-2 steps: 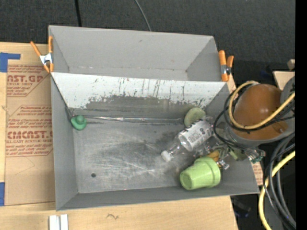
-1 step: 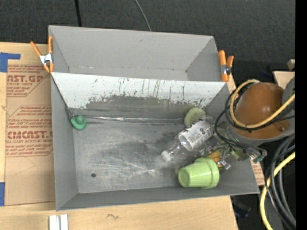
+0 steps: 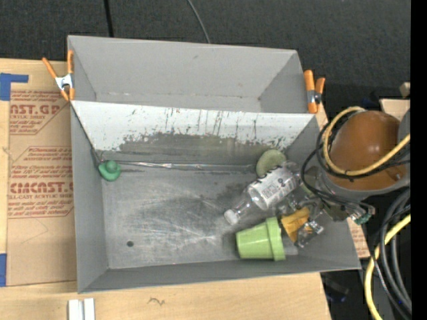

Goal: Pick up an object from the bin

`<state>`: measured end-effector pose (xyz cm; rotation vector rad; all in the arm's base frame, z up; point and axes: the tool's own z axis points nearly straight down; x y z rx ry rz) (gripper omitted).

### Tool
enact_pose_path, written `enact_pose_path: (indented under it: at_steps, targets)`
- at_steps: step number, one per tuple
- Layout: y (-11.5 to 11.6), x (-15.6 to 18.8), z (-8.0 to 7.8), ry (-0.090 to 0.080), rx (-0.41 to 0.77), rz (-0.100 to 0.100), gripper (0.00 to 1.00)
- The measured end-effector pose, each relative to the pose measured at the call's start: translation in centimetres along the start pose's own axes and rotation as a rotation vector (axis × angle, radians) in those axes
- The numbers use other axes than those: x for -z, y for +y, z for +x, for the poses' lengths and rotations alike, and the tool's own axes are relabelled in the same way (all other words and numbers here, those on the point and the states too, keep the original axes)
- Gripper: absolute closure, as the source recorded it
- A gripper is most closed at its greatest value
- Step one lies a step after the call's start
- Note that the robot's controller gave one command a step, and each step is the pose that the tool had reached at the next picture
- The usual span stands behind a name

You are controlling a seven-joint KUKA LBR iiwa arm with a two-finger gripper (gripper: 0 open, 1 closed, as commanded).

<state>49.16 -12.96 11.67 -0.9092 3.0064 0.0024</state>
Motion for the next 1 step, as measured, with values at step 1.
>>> enact_pose_path:
  at_steps: [1]
  targets:
    - [-0.03, 1.13, -0.01, 0.0, 0.0, 0.001, 1.0]
